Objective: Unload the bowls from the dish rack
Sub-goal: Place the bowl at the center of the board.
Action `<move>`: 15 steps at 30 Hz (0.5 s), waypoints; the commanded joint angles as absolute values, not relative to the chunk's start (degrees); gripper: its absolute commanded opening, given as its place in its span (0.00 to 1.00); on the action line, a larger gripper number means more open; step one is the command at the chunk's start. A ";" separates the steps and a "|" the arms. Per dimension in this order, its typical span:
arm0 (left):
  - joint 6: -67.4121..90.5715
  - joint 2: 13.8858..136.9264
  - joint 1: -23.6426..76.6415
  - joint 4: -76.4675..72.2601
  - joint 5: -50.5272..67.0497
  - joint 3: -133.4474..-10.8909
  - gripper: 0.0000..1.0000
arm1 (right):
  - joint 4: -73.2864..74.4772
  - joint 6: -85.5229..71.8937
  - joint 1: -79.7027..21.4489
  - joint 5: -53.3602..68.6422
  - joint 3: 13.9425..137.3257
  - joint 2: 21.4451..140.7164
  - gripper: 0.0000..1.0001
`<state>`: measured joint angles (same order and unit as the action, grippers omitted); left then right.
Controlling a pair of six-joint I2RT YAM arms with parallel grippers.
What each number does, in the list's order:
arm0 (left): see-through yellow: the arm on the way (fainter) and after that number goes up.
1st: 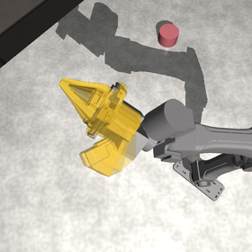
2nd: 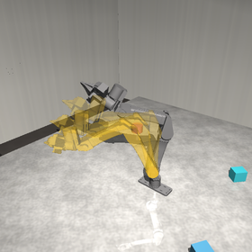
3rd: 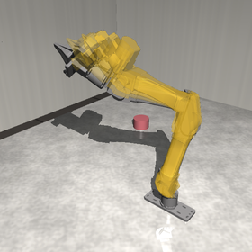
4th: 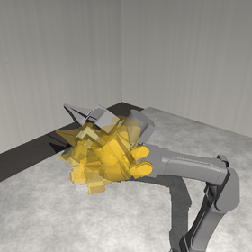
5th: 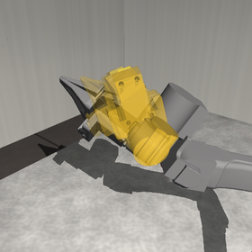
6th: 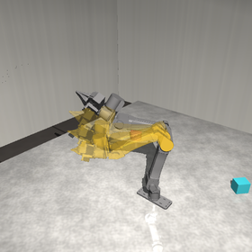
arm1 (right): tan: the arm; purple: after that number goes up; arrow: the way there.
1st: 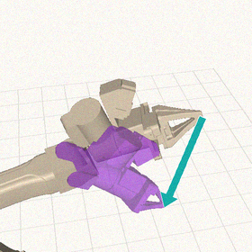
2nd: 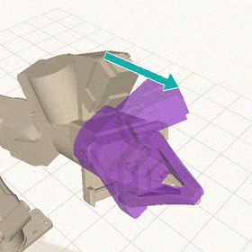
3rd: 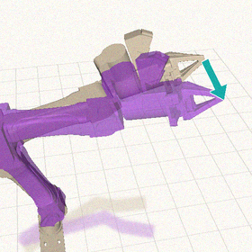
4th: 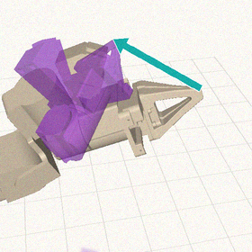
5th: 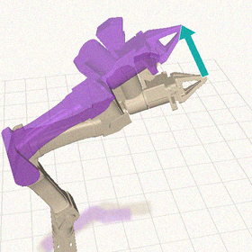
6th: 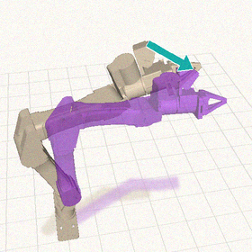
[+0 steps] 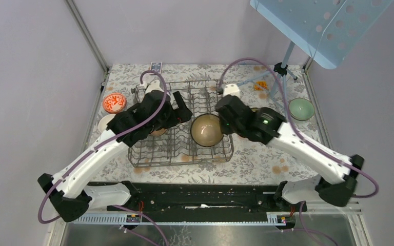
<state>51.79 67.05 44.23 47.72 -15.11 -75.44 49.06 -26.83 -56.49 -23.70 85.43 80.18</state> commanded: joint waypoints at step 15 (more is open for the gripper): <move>52.65 45.70 43.96 35.70 -24.48 -56.39 0.99 | 46.91 -32.06 -38.62 -35.68 61.78 51.65 0.00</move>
<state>51.31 48.58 44.18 40.51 -22.00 -57.34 55.75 -27.14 -44.16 -33.93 65.06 56.47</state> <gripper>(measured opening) 0.987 0.034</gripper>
